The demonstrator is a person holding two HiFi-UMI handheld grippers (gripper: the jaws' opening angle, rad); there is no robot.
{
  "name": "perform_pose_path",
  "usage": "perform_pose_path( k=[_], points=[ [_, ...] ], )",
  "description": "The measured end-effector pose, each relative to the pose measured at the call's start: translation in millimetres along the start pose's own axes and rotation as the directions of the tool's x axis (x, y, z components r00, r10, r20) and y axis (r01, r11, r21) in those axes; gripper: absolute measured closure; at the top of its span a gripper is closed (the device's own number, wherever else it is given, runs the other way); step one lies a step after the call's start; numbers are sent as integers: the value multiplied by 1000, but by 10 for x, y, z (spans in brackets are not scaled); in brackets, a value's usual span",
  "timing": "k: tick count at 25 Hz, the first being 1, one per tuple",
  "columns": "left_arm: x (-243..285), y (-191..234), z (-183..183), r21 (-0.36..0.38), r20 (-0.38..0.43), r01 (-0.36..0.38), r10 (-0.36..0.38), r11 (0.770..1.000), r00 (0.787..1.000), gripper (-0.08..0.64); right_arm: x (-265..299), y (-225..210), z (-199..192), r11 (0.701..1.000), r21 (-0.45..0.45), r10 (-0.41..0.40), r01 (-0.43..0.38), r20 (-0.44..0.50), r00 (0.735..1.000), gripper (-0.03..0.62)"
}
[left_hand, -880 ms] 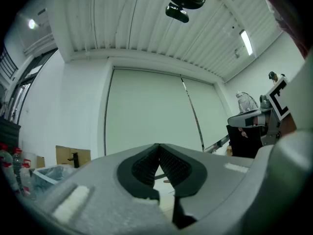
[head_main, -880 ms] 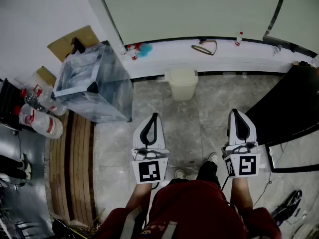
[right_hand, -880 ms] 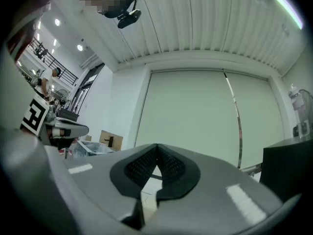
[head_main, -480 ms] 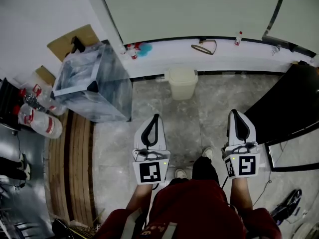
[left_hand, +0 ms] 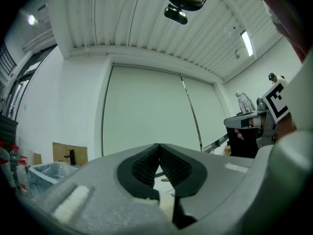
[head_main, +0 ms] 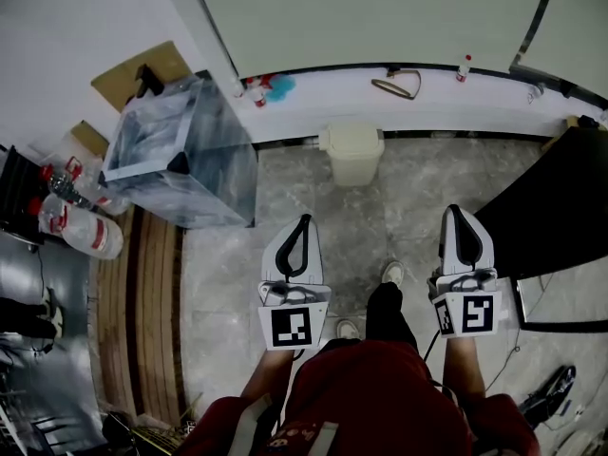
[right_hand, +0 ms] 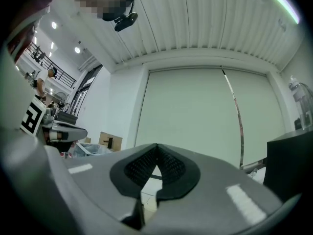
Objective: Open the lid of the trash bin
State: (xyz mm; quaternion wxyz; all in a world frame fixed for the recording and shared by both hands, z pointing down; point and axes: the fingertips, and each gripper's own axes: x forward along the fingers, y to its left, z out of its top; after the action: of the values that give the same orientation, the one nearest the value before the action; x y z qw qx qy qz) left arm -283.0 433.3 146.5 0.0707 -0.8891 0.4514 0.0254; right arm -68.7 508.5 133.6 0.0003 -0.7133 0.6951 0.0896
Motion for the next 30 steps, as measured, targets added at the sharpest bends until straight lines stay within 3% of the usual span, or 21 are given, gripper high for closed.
perform_pose_path(
  k=[12, 30],
  points=[
    [733, -106, -213, 1, -31, 9, -9, 1000, 999, 557, 486, -461, -335, 1000, 18, -11, 12, -41, 999, 592],
    [2461, -873, -227, 31, -49, 46, -45, 998, 998, 557, 1420, -2006, -713, 996, 79, -48, 53, -56, 997, 592]
  ],
)
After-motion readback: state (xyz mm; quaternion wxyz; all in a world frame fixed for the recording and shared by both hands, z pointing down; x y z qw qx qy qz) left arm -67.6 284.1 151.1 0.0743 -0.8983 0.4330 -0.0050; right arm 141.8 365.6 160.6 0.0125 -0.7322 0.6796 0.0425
